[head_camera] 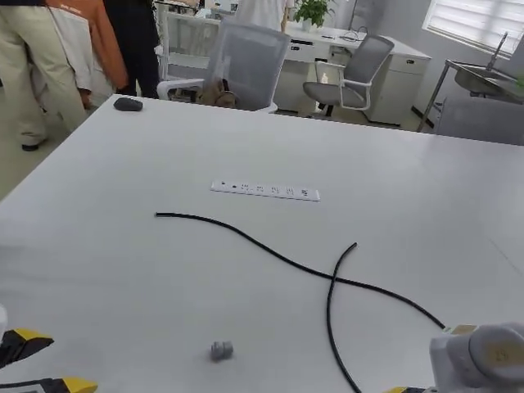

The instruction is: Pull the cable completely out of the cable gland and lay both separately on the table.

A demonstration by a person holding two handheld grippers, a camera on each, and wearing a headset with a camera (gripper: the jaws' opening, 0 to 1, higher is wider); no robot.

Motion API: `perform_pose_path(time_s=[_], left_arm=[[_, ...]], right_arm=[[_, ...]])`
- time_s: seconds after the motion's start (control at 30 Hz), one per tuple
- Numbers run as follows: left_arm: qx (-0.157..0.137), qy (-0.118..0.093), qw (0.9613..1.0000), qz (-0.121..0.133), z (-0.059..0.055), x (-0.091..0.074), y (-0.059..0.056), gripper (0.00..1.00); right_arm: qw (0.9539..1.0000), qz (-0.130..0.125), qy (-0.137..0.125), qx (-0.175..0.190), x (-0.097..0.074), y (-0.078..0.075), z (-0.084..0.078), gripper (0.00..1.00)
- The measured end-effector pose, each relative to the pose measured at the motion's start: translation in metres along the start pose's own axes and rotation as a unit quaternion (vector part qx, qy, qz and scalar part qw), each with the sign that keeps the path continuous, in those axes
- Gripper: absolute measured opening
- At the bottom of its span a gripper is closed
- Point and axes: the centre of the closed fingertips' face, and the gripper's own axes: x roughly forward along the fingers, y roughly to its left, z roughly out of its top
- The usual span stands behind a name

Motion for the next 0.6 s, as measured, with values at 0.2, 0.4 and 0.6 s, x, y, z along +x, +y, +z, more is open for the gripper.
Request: perform_pose_path(time_s=[0.2, 0.4, 0.6], left_arm=[[0.003, 0.008, 1.0000, -0.003, -0.0031, 0.0010, -0.0012, 0.50], [0.020, 0.013, 0.9997, 0.010, -0.0030, 0.0012, 0.0021, 0.49], [0.002, 0.004, 1.0000, 0.000, -0.0013, 0.0020, 0.0004, 0.49]], right_arm=[[1.0000, 0.001, 0.004, 0.001, 0.0007, 0.0001, -0.0008, 0.37], [1.0000, -0.003, 0.007, 0.000, 0.0012, -0.0011, -0.0014, 0.37], [0.9999, -0.001, 0.011, -0.002, 0.0017, -0.0013, -0.0018, 0.37]])
